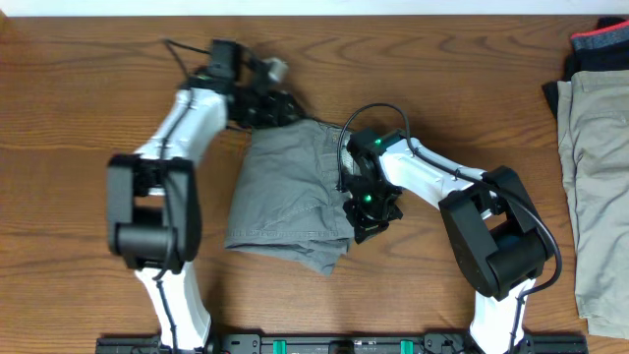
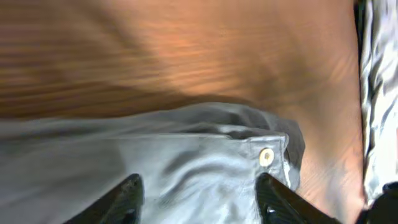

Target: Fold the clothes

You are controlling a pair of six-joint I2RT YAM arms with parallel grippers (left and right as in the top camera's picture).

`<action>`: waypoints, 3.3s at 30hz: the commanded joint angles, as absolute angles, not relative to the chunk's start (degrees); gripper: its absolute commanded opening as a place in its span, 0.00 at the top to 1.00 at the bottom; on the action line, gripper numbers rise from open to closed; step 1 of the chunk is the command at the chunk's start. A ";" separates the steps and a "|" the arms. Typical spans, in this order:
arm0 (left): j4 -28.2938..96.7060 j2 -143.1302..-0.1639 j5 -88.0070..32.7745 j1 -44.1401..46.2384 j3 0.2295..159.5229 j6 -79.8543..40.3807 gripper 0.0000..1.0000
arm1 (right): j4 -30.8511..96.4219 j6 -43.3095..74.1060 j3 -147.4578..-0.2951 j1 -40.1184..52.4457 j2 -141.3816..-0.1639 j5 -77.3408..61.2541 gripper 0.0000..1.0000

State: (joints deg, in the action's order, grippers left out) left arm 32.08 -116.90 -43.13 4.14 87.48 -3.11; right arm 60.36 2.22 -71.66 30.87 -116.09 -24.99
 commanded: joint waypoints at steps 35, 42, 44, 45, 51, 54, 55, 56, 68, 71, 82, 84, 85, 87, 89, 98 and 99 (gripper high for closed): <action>54.37 -101.38 -37.91 -2.61 56.95 -2.46 0.73 | 30.79 34.76 -72.47 21.67 -117.23 -31.92 0.99; 54.13 -101.38 -33.08 -2.61 56.75 -3.33 0.72 | 42.52 35.31 -72.47 17.39 -116.31 -22.46 0.99; 53.67 -101.38 -33.17 -2.70 56.88 -3.38 0.71 | 43.16 31.64 -72.47 16.73 -116.09 -22.52 0.99; 53.71 -101.36 -33.56 -2.85 57.17 -4.03 0.66 | 43.07 29.36 -72.49 16.47 -115.98 -22.70 0.99; 53.87 -101.36 -41.60 -3.99 61.39 -5.23 0.45 | 42.94 18.98 -72.49 16.47 -113.67 -24.08 0.99; 53.25 -101.36 -41.56 -4.01 61.95 -5.28 0.36 | 42.87 18.96 -72.49 16.45 -112.49 -23.99 0.99; 53.25 -101.36 -41.56 -4.01 61.95 -5.28 0.35 | 42.87 18.90 -72.49 16.47 -112.07 -23.97 0.99; 53.30 -101.36 -41.43 -3.99 61.95 -5.26 0.34 | 42.87 18.35 -72.49 16.45 -111.85 -23.99 0.99; 50.54 -101.38 -41.41 -3.88 61.95 -6.04 0.50 | 44.69 9.76 -72.49 16.19 -110.69 -26.39 0.99; 52.01 -101.36 -41.54 -3.88 61.95 -5.19 0.94 | 43.94 2.57 -72.84 16.03 -107.33 -28.97 0.99; 53.52 -97.82 -44.34 -2.48 61.98 -2.76 0.94 | 32.08 4.34 -76.38 15.59 -93.65 -21.63 0.99; 53.49 -95.90 -43.79 -0.27 61.95 -2.87 0.94 | 31.05 5.58 -76.38 15.59 -95.02 -21.17 0.99; 53.49 -95.04 -42.63 1.19 61.95 -2.90 0.94 | 30.74 6.17 -76.38 15.59 -96.12 -21.17 0.99; 53.54 -94.21 -38.44 4.21 61.95 -3.18 0.94 | 30.06 8.08 -76.38 15.62 -98.41 -21.19 0.99; 53.45 -94.35 -32.34 7.94 61.78 -5.45 0.90 | 29.34 10.61 -76.38 15.59 -102.28 -21.21 0.98; 52.88 -94.41 -29.08 12.62 57.69 -9.10 0.70 | 30.65 6.50 -76.38 15.59 -114.87 -22.04 0.97; 52.69 -94.41 -27.97 12.62 57.14 -9.08 0.69 | 30.89 5.28 -76.38 15.59 -115.83 -22.02 0.97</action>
State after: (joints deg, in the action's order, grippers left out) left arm 52.49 -94.50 -31.31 12.56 58.52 -8.16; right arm 30.63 8.82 -76.71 16.36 -114.34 -21.82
